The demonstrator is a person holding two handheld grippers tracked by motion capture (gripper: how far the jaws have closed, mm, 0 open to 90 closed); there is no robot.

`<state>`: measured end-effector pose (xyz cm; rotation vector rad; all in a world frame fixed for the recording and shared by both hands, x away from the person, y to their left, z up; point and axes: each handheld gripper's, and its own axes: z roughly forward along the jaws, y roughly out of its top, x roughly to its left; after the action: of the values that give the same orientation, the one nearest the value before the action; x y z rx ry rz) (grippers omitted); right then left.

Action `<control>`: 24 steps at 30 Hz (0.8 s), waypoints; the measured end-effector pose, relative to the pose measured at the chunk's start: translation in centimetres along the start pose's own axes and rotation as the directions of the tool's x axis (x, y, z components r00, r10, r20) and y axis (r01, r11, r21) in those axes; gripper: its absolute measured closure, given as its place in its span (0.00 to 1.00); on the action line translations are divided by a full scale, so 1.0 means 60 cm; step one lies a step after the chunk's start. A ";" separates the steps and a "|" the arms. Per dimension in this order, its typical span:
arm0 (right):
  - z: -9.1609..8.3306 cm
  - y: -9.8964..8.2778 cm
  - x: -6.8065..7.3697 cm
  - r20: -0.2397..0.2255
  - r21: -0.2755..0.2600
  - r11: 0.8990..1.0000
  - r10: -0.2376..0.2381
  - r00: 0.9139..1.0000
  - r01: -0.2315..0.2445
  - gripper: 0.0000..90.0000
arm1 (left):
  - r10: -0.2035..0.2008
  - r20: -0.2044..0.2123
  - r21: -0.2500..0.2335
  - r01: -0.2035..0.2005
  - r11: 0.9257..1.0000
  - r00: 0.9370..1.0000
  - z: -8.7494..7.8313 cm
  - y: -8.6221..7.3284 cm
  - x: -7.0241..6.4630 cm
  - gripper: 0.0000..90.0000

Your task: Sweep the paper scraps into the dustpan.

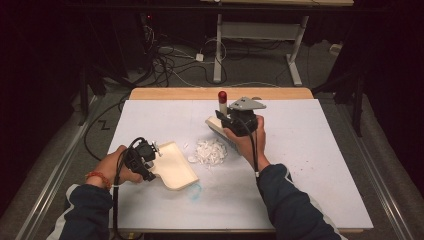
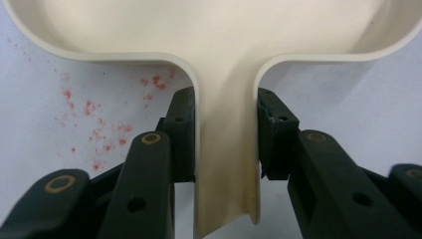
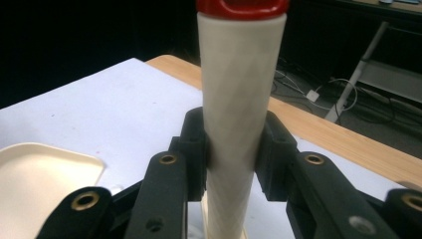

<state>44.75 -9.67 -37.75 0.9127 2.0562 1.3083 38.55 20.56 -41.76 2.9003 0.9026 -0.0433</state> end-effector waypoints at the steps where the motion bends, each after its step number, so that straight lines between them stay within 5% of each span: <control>1: 0.003 0.000 0.008 -0.002 0.003 1.000 -0.008 1.000 0.008 0.78 | 0.000 0.002 0.006 0.000 1.000 1.000 0.001 0.001 0.001 0.70; 12: 0.022 0.002 0.070 -0.011 -0.032 0.999 0.027 1.000 -0.028 0.78 | -0.043 0.038 0.024 0.042 0.999 0.998 0.002 0.007 0.006 0.70; 24: 0.028 0.000 0.092 -0.048 -0.061 0.996 0.069 0.996 -0.072 0.77 | -0.039 0.017 0.065 0.038 0.997 0.999 0.000 0.020 0.008 0.70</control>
<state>42.52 -4.48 -38.83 0.9434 2.0216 1.4351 39.64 19.85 -41.65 2.9360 0.9721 -0.1032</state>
